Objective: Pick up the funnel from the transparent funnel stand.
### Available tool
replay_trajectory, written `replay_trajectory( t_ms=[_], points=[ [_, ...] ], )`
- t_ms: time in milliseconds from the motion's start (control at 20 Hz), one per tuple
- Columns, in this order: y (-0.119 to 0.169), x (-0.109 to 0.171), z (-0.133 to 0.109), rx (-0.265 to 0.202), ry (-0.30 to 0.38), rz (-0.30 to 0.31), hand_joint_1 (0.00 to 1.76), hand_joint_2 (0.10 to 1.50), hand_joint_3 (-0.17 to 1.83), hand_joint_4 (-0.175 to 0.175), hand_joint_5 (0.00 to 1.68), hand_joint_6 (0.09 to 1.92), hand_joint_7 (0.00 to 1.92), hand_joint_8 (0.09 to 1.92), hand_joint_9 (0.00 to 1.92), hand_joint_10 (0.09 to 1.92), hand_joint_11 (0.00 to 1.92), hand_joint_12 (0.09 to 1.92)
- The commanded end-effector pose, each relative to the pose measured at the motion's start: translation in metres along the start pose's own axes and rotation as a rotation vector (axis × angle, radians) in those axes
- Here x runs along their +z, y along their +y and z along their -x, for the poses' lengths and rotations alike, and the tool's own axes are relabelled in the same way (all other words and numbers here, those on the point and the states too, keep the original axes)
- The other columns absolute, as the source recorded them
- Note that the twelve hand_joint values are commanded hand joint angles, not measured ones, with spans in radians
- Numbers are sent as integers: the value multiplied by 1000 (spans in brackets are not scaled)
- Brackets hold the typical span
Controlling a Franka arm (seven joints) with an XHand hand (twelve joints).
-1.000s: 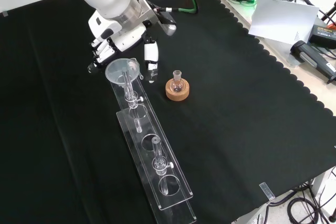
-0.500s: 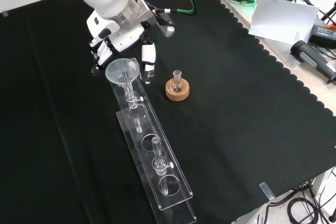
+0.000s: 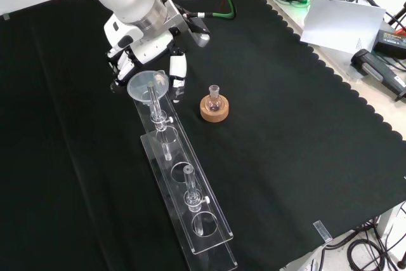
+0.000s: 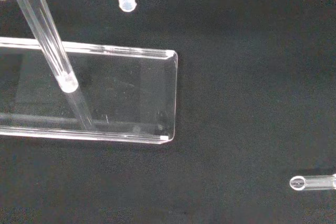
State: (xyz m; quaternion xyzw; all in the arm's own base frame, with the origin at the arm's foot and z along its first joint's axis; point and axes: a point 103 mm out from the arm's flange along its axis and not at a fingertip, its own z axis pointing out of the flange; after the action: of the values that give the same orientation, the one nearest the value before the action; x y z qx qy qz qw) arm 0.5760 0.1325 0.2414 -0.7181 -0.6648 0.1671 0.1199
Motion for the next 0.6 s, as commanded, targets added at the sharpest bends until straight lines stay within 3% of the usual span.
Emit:
replay_trajectory(
  t_ms=[50, 600],
  points=[
    [0, -1, 0, 19, 31, 49, 453, 722, 56, -58, 444, 87, 646, 474, 576, 550, 0, 1232],
    [3, -3, -1, 28, 69, 81, 552, 737, 94, -37, 571, 87, 797, 412, 728, 450, 0, 1300]
  ],
)
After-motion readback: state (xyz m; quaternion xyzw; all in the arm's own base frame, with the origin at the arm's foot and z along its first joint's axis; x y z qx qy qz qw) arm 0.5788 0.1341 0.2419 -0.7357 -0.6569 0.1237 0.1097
